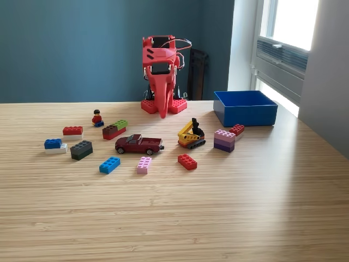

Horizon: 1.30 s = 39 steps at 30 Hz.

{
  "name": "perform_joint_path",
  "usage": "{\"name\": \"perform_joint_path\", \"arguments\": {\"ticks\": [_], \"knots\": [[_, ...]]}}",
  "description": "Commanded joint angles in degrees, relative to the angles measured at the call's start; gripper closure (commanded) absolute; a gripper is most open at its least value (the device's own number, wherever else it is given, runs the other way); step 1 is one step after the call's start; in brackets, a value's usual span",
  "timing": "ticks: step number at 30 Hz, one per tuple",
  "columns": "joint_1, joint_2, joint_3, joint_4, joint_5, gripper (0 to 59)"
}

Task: Grasp a lego block and put it in the bin.

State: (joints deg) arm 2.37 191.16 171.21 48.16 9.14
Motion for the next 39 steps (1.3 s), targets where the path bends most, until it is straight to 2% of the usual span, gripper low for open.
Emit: {"name": "perform_joint_path", "arguments": {"ticks": [1, 8, 12, 14, 18, 22, 27, 30, 35, 39], "knots": [[0.1, -5.1, -9.8, 0.2, 3.0, 41.6], [3.7, -29.2, -25.3, 2.7, 8.8, 44.0], [7.9, -41.7, -34.7, 7.3, 10.4, 38.5], [10.6, -47.1, -40.0, 10.6, 9.5, 38.1], [17.5, -56.7, -50.3, 16.3, 3.3, 36.8], [24.5, -64.5, -57.5, 18.6, -7.1, 33.6], [32.5, -72.2, -61.7, 19.2, -21.9, 30.7], [36.1, -76.3, -63.5, 19.0, -28.1, 26.9], [38.7, -82.1, -67.4, 19.0, -31.1, 26.3], [39.7, -88.2, -71.4, 19.2, -33.7, 28.9]]}}
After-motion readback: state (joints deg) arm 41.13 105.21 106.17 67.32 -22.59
